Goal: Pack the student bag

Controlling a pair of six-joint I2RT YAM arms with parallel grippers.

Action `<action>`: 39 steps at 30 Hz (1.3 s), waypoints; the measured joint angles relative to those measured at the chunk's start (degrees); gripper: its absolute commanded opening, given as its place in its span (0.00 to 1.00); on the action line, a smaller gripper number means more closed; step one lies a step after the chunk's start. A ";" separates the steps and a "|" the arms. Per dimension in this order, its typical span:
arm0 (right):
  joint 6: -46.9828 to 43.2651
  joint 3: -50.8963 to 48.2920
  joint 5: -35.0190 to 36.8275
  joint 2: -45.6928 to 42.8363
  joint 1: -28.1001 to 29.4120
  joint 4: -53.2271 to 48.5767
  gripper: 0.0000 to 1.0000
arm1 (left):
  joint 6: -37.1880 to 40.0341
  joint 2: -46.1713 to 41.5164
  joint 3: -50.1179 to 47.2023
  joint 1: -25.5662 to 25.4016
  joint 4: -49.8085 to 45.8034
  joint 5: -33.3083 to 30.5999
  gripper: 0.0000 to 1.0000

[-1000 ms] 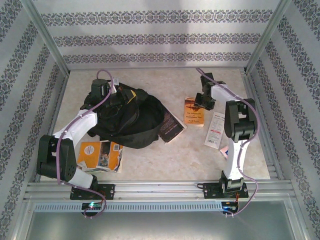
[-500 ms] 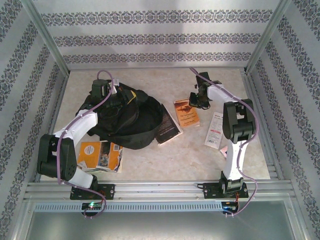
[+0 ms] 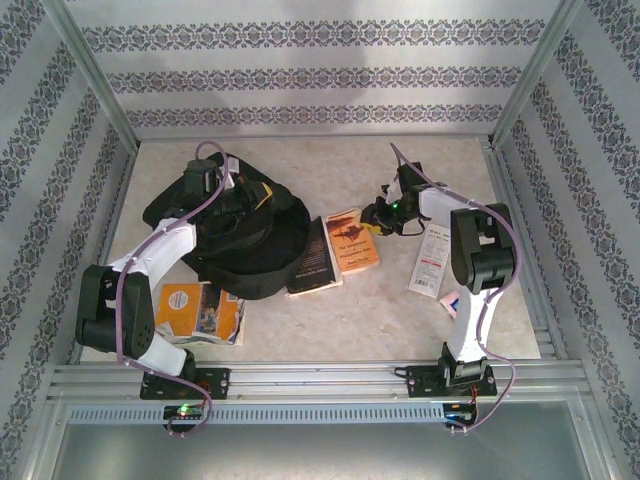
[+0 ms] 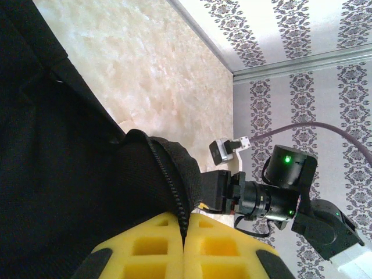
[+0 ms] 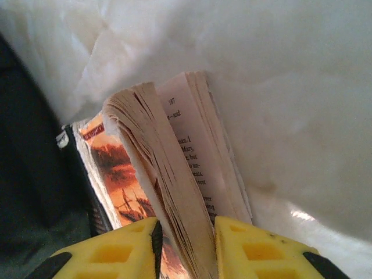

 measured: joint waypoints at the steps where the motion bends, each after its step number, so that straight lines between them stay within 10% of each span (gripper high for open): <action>1: 0.28 -0.70 -0.83 -0.37 0.00 0.22 0.36 | 0.04 0.00 0.00 -0.02 0.00 0.00 0.00; 19: -3.04 -2.82 -2.08 -7.15 5.46 -0.74 0.35 | 0.50 0.68 0.00 -0.66 -0.17 -0.02 0.00; 29: -4.37 -2.73 5.64 -6.38 6.91 -3.50 0.07 | 0.57 0.76 0.00 -0.66 -0.90 -0.02 0.00; 39: -3.13 -5.14 8.00 -16.90 6.38 -4.52 0.05 | 8.35 -0.07 4.37 -1.05 -10.99 -4.66 0.51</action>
